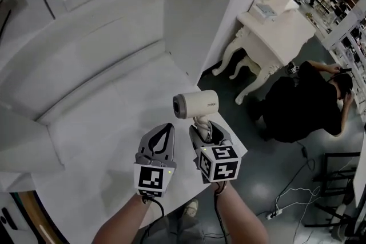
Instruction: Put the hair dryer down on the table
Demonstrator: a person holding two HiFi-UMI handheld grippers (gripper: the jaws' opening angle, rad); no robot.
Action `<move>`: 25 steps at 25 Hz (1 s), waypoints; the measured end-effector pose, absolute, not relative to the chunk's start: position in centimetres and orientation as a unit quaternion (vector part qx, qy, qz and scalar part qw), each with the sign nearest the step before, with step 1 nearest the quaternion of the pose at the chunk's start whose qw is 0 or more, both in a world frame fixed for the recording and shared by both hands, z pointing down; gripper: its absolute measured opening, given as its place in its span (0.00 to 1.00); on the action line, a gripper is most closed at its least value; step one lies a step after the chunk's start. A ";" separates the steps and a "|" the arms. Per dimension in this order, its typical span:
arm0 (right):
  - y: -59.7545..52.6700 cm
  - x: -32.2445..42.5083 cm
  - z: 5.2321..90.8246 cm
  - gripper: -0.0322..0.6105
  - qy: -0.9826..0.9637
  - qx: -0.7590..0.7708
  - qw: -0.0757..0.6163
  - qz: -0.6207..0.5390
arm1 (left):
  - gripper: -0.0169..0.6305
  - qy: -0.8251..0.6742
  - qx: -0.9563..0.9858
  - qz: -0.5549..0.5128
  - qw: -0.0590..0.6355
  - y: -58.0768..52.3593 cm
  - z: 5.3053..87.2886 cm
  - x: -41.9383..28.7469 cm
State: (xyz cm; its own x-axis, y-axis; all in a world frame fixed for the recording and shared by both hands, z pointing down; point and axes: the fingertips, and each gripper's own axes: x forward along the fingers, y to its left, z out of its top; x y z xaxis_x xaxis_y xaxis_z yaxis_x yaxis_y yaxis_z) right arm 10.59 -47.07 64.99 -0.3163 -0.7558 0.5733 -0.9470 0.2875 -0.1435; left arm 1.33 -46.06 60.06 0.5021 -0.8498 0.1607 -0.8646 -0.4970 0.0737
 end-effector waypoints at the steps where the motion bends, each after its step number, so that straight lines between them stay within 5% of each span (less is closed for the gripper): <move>1: -47.0 10.6 66.2 0.40 -0.774 0.546 0.212 0.240 | 0.05 -0.494 0.864 0.053 0.075 -46.1 61.3 1.5; 25: -45.3 11.6 77.1 0.41 -0.727 0.479 0.349 0.348 | 0.05 -0.491 0.852 0.112 0.143 -46.0 70.6 3.2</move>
